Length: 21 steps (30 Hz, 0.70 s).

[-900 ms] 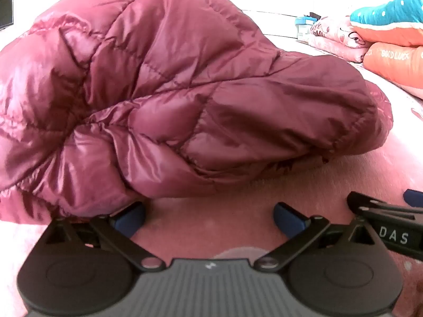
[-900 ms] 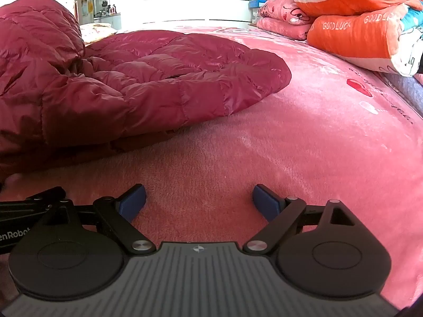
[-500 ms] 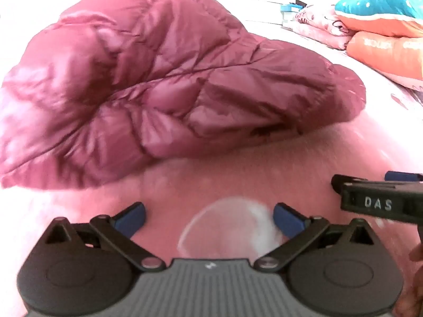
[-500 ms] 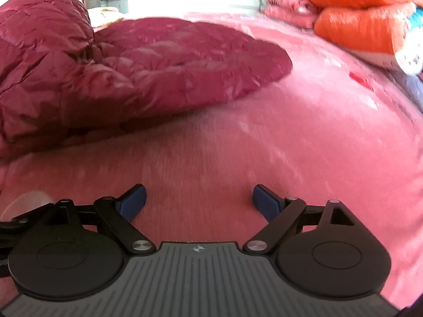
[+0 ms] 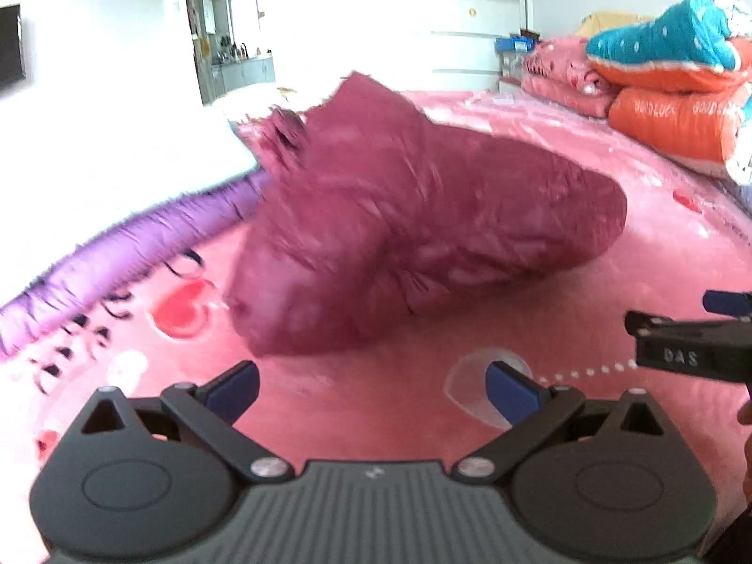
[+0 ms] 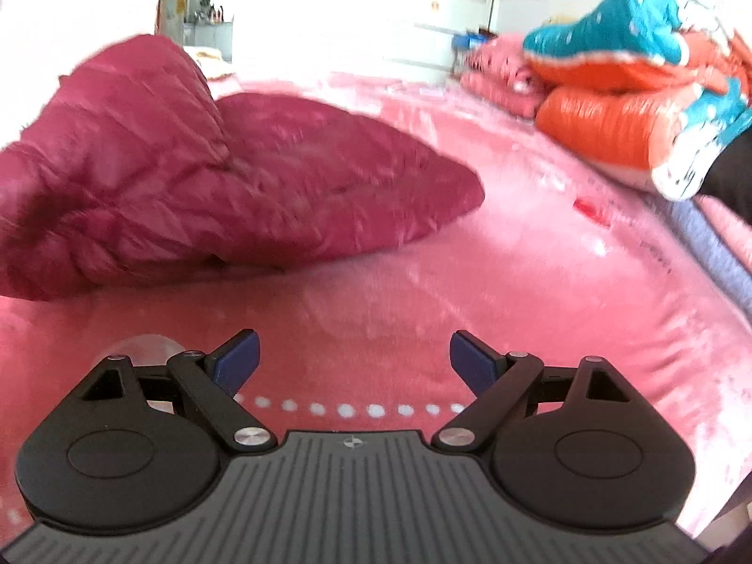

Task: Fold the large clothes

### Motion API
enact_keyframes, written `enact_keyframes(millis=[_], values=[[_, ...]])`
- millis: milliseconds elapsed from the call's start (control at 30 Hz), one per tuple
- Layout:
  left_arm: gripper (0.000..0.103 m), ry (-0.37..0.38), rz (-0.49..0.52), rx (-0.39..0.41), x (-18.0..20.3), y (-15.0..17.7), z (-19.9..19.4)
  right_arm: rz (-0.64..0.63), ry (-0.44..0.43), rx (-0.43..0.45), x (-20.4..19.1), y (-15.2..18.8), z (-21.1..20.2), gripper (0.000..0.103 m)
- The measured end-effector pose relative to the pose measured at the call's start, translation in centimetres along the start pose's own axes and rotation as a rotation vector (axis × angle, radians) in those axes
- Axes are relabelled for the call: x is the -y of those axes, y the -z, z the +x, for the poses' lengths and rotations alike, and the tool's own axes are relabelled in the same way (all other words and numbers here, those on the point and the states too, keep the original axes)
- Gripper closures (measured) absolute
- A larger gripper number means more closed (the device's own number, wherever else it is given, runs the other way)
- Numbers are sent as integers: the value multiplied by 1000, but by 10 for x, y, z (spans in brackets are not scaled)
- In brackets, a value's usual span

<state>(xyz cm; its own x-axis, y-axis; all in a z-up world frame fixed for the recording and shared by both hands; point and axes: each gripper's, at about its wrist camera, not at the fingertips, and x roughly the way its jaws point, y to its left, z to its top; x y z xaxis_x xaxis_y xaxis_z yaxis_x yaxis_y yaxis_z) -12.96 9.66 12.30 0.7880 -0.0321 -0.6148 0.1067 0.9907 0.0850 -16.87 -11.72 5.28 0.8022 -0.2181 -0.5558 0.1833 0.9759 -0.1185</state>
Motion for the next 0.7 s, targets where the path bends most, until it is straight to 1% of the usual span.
enact_keyframes(millis=[233,267,300,367,433,500,533,567,633,700], values=[[1,-6,19,90,-16,-19,-52,62,-13,34,12,-5,-71,0],[1,-4,20,101,-17,-20,-58,68,-12,43,13,-9,-79,0],[1,-2,20,112,-19,-21,-64,71,-11,48,10,-20,-82,0],[1,0,20,129,-23,-21,-73,86,-23,70,15,-22,-102,0],[1,-2,15,146,-26,-21,-83,92,-31,87,11,-26,-114,0],[1,-6,12,162,-30,-21,-92,85,-35,90,4,-41,-110,0],[1,-9,10,169,-33,-21,-96,80,-39,95,2,-42,-117,0],[1,-15,7,176,-36,-22,-100,75,-45,98,0,-45,-115,0],[1,-20,-1,187,-39,-23,-108,65,-55,112,0,-48,-130,0],[1,-18,-6,196,-42,-23,-114,50,-55,117,-10,-49,-144,0]])
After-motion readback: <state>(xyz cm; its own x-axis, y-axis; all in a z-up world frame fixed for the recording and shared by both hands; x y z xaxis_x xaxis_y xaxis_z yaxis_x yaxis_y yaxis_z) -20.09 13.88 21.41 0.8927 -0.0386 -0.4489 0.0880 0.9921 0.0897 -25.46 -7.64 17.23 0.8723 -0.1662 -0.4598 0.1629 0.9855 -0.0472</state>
